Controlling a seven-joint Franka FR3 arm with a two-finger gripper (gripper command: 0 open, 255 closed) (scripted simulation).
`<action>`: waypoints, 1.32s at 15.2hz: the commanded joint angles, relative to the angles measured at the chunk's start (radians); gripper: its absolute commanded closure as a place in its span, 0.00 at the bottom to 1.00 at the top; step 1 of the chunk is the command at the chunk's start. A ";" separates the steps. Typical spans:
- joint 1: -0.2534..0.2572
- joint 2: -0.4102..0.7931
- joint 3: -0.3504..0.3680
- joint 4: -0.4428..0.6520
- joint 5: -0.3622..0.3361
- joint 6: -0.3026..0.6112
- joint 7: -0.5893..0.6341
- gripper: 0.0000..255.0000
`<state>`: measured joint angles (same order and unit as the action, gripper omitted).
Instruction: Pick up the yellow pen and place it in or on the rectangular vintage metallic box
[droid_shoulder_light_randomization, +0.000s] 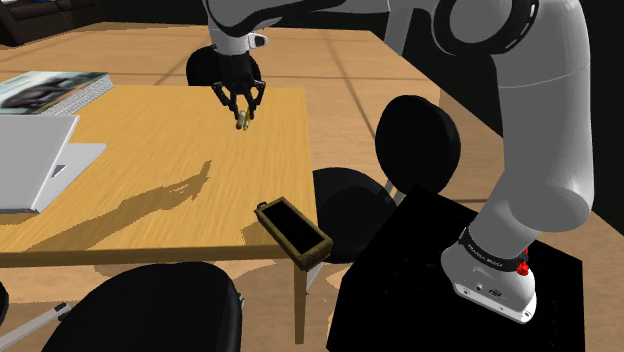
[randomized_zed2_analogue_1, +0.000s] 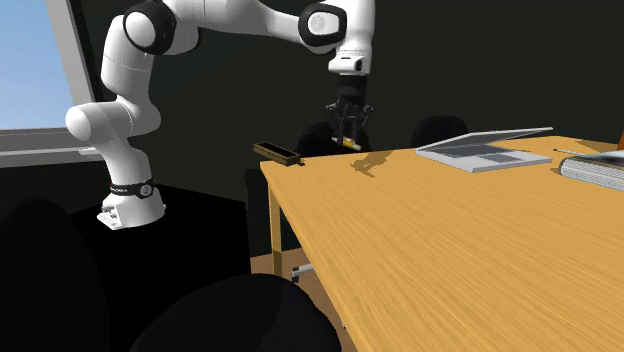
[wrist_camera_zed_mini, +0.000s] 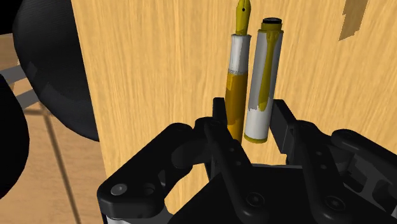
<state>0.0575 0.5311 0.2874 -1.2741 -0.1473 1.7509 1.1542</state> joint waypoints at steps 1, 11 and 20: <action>-0.001 -0.043 0.007 -0.059 0.008 0.015 0.011 1.00; 0.026 -0.370 0.073 -0.515 0.091 0.155 0.122 1.00; 0.092 -0.598 0.144 -0.772 0.186 0.201 0.226 1.00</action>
<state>0.1399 -0.0417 0.4226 -2.0189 0.0270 1.9472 1.3661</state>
